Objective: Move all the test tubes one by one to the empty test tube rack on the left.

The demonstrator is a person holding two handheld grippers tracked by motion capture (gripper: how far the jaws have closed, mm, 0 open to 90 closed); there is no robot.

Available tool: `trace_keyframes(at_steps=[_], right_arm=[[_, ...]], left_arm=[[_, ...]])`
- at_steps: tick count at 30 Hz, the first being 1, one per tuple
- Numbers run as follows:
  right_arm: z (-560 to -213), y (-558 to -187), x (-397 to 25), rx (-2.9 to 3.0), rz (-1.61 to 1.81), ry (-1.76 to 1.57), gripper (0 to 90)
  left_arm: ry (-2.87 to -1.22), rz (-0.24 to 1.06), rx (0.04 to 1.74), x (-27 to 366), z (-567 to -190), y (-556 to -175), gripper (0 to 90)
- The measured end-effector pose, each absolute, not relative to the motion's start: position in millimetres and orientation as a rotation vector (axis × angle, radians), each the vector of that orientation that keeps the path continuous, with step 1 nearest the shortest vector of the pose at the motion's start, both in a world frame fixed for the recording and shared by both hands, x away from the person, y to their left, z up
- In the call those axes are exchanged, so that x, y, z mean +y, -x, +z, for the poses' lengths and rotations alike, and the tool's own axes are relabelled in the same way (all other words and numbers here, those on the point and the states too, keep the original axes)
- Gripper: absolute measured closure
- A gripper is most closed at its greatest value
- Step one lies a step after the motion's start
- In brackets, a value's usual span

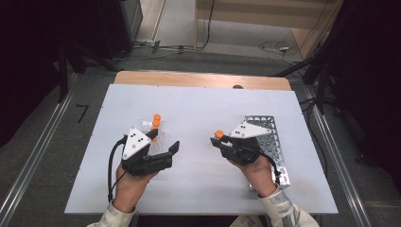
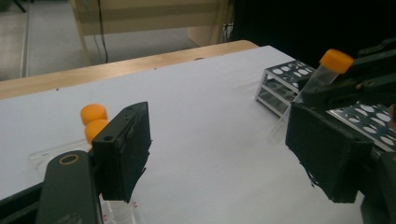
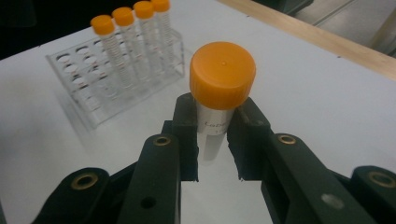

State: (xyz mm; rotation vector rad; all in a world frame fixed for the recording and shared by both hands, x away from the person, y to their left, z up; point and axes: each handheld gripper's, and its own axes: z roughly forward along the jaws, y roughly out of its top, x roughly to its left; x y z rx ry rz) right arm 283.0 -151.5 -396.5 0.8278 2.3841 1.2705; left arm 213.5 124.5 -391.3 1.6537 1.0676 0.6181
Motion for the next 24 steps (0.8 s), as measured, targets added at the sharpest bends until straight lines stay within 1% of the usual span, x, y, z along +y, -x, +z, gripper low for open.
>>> trace_keyframes(at_steps=[4, 9, 12, 17, 22, 24], right_arm=[[-404.9, -274.4, -134.4, 2.44, 1.264, -0.77, 70.9], [-412.6, -262.2, -113.8, 2.503, 1.258, -0.693, 70.9], [-414.8, -257.4, -106.0, 2.522, 1.262, -0.663, 70.9], [-416.4, -254.7, -101.6, 2.537, 1.267, -0.66, 70.9], [-419.9, -251.7, -96.0, 2.568, 1.263, -0.645, 70.9], [-421.3, -250.4, -93.5, 2.574, 1.259, -0.64, 70.9]], left_arm=[[-1.665, 0.609, 1.034, 114.5, -392.0, -209.8, 22.7], [-1.703, 0.583, 0.981, 100.5, -395.4, -206.6, 26.2], [-1.727, 0.565, 0.947, 93.5, -397.6, -204.5, 31.7], [-1.758, 0.543, 0.911, 86.2, -401.9, -204.0, 43.6], [-1.786, 0.55, 0.898, 81.2, -406.8, -205.1, 49.6], [-1.793, 0.552, 0.901, 80.6, -408.2, -205.5, 53.8]])
